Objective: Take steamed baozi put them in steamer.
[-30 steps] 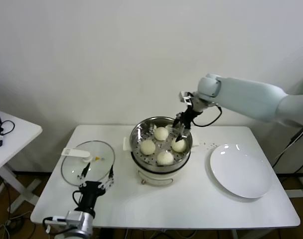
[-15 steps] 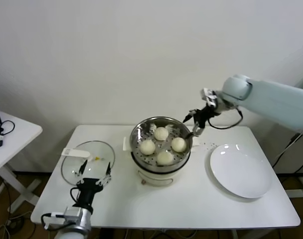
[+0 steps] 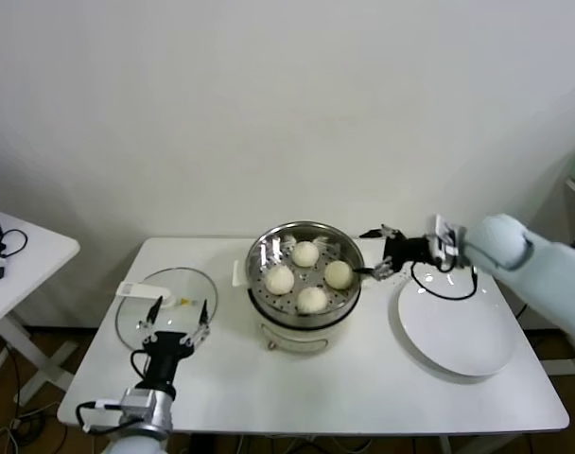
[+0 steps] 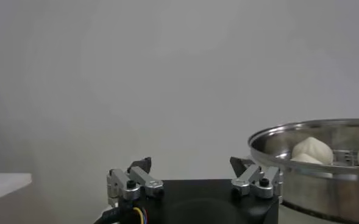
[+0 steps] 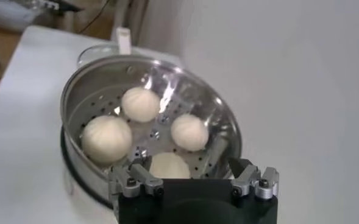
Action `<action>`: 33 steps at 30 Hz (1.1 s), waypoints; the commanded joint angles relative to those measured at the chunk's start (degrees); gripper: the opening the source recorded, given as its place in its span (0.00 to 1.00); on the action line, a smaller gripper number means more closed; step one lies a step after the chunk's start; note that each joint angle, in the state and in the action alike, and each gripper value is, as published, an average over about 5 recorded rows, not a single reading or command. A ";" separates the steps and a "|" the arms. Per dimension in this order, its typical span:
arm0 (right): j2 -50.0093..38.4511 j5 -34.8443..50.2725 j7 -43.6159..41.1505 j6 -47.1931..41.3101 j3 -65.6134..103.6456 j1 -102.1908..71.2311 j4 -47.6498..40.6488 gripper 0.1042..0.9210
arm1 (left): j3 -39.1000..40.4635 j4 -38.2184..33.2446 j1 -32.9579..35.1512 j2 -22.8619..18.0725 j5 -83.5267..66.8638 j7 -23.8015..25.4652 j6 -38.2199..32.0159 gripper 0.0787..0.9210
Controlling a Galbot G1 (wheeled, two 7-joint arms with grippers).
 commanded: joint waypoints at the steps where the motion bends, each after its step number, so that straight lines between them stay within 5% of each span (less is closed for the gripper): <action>1: 6.59 -11.10 19.00 11.71 60.46 -58.26 12.96 0.88 | -0.15 -0.91 -0.20 -0.64 0.67 -0.69 0.78 0.88; 18: 41.87 -12.77 24.02 27.64 75.96 -84.04 16.30 0.88 | -1.50 0.26 -0.34 -1.13 0.11 -1.98 2.29 0.88; 33: 45.08 -10.97 24.42 26.38 75.56 -85.92 16.06 0.88 | -4.45 0.36 0.26 -0.53 -1.63 -0.78 1.81 0.88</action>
